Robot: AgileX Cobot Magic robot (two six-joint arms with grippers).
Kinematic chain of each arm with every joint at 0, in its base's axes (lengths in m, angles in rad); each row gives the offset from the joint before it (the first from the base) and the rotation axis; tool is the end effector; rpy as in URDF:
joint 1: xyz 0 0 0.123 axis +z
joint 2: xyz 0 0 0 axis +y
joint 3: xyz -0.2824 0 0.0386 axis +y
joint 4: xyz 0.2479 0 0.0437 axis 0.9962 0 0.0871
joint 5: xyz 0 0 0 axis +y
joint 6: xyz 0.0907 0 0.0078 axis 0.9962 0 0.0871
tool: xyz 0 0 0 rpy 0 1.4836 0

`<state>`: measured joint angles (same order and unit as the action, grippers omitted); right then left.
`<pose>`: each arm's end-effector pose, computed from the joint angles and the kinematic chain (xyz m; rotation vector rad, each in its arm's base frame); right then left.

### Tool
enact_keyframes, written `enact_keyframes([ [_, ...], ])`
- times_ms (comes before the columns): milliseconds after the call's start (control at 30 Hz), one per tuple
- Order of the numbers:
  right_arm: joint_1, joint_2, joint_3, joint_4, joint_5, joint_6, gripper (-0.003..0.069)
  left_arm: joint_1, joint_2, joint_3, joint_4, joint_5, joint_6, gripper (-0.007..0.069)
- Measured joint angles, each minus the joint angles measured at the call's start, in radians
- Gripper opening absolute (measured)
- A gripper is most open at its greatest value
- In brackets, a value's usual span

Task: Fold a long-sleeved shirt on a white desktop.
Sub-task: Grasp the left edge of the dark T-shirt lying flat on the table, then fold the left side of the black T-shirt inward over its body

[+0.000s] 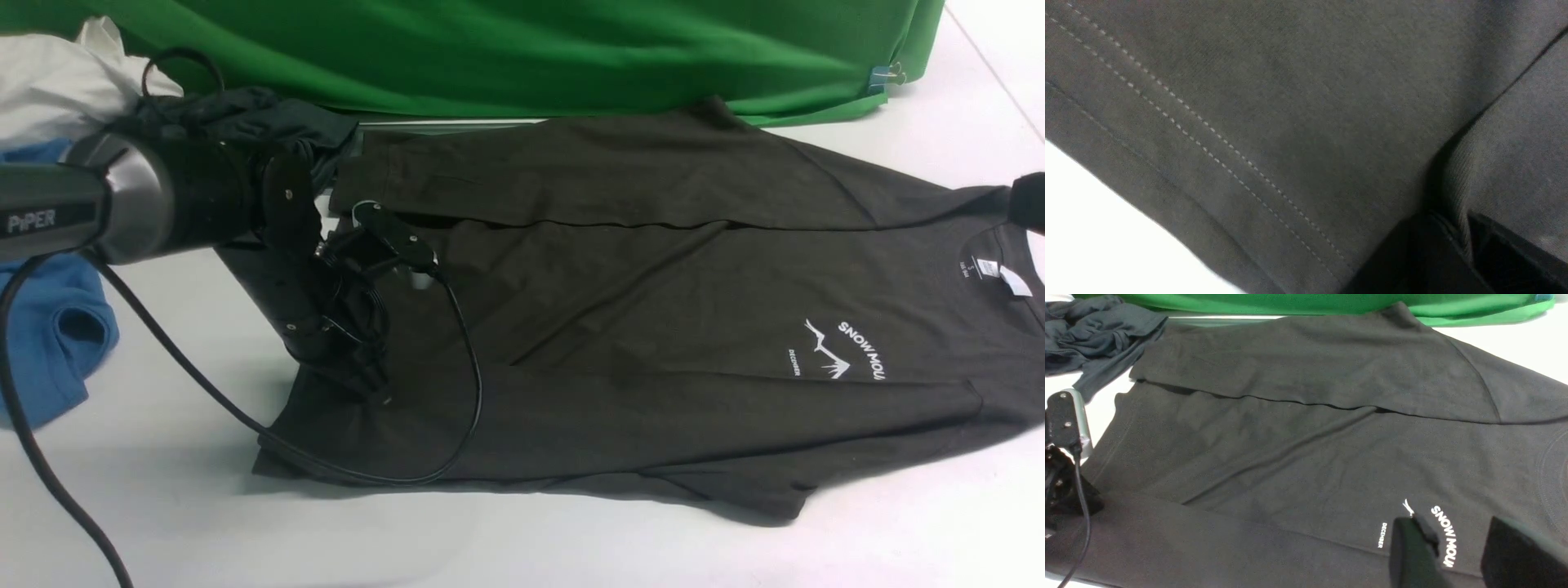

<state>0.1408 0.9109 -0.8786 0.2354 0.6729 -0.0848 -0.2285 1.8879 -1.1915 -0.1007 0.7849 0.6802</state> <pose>0.1769 0.0385 0.3542 -0.1275 2.1794 0.2961 0.3482 -0.0876 0.1644 1.2087 2.6930 -0.0530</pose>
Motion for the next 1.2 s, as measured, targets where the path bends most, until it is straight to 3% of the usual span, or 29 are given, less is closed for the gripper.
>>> enact_keyframes([
  [467, 0.0, 0.0, 0.0, 0.0, 0.0, 0.0, 0.0241, -0.001, -0.059, -0.155, 0.015, 0.01, 0.045, 0.005],
  [933, 0.0, 0.0, 0.0, 0.0, -0.001, 0.0, 0.0241, -0.001, 0.008, -0.203, 0.013, -0.28, 0.103, 0.005],
  [1200, 0.0, 0.0, 0.0, 0.0, -0.001, -0.001, 0.0241, -0.001, 0.097, -0.203, 0.013, -0.32, 0.091, 0.0078],
])
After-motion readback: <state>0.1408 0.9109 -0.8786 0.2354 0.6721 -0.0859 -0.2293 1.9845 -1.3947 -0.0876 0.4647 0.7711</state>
